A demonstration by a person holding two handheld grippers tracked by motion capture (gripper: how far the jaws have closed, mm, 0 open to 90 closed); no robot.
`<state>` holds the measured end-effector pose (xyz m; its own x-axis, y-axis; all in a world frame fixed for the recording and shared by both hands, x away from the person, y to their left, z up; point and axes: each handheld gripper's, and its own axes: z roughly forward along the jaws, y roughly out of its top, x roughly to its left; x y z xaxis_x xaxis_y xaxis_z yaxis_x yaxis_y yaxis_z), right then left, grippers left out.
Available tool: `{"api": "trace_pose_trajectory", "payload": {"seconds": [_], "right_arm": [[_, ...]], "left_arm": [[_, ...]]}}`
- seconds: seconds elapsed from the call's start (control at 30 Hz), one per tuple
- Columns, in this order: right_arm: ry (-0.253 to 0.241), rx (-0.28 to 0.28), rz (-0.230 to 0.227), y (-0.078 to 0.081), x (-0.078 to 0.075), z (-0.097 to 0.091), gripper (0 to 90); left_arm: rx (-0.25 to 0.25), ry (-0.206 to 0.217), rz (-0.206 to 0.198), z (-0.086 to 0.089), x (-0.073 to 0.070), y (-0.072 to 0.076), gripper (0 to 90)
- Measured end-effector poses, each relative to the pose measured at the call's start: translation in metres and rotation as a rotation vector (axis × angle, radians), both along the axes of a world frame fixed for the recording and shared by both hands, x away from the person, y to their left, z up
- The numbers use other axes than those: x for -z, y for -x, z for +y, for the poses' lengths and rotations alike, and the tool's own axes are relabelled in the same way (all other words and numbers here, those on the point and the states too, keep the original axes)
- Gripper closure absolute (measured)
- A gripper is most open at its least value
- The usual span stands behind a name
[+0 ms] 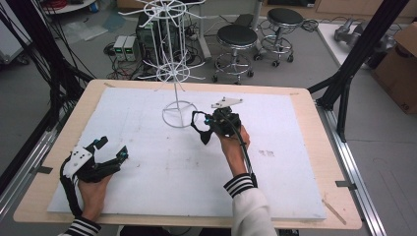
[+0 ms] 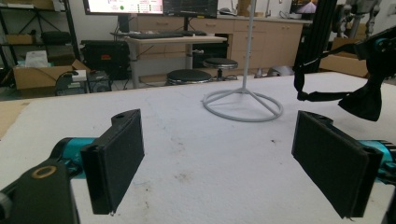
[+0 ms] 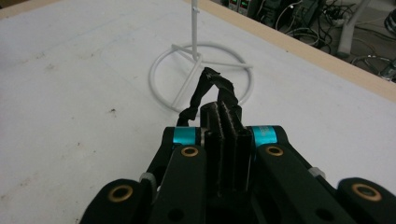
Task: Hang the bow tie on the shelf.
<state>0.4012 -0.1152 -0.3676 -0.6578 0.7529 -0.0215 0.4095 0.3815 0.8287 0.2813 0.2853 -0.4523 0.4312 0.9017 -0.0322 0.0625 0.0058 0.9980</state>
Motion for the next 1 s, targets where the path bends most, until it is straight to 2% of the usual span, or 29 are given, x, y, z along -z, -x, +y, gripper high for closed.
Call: {"api": "trace_pose_trajectory", "payload": {"seconds": [0.3, 0.5, 0.7, 1.0], "right_arm": [[-0.039, -0.039, -0.07, 0.011, -0.015, -0.002, 87.4], [-0.044, -0.064, -0.082, 0.017, -0.019, 0.0, 87.4], [-0.045, -0.097, -0.073, 0.022, -0.028, 0.004, 87.4], [-0.076, -0.149, -0.107, 0.033, -0.047, 0.007, 87.3]], "left_arm": [[0.0, 0.0, 0.001, 0.0, 0.0, 0.0, 17.1], [-0.001, -0.001, 0.0, 0.0, 0.0, 0.0, 17.1], [0.0, 0.001, 0.001, -0.001, 0.0, 0.0, 17.1], [0.0, -0.006, 0.001, 0.0, 0.0, 0.0, 17.1]]}}
